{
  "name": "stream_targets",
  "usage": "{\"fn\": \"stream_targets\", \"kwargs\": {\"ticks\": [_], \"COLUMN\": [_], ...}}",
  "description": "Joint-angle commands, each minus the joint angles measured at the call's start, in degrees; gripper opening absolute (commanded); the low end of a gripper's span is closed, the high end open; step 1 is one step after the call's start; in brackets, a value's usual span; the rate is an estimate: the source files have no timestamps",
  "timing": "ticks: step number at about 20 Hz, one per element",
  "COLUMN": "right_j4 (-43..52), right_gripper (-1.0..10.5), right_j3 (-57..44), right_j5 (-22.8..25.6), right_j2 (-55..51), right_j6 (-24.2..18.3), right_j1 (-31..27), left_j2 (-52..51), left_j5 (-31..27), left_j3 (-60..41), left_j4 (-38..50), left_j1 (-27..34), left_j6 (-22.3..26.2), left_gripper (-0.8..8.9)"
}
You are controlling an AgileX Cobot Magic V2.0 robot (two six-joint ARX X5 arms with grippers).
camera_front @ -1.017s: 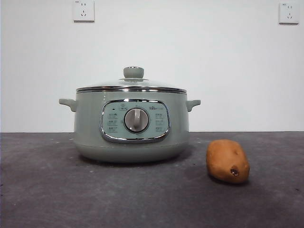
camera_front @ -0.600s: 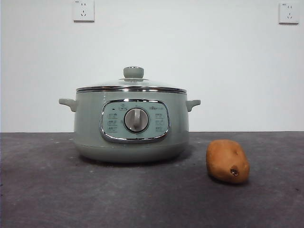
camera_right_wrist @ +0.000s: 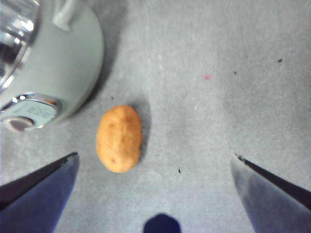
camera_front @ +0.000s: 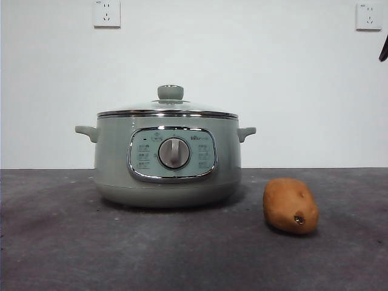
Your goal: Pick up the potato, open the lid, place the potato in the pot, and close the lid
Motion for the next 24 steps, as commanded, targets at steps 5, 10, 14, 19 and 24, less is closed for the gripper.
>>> {"fn": "stream_targets", "kwargs": {"ticks": [5,10,14,19,24], "right_j4": [-0.85,-0.61,-0.42,-0.87,-4.98], "right_gripper": [6.1,6.1,6.0,6.0,6.0], "right_j3": [1.42,1.42,2.6,10.71,21.31], "right_j5": [-0.2,0.09,1.66,8.04,16.48], "right_j2": [5.95,11.93,18.91,28.55,39.08], "right_j6": [-0.96,2.89,6.93,8.35,8.5], "right_j1": [4.85,12.0,16.87,23.19,27.78], "left_j2": [7.13,9.7,10.14,10.14,10.14], "left_j5": [0.24,0.85,4.35,4.33,4.31], "left_j3": [1.31,1.31,1.31,1.31,1.31], "left_j4": [-1.7,-1.75,-1.73,-1.68,-1.73], "left_j1": [-0.07,-0.07,-0.07,-0.07,-0.04], "left_j6": [0.28,0.26,0.26,0.28,0.26], "left_gripper": [5.76,5.74,5.66,5.66,5.66]}}
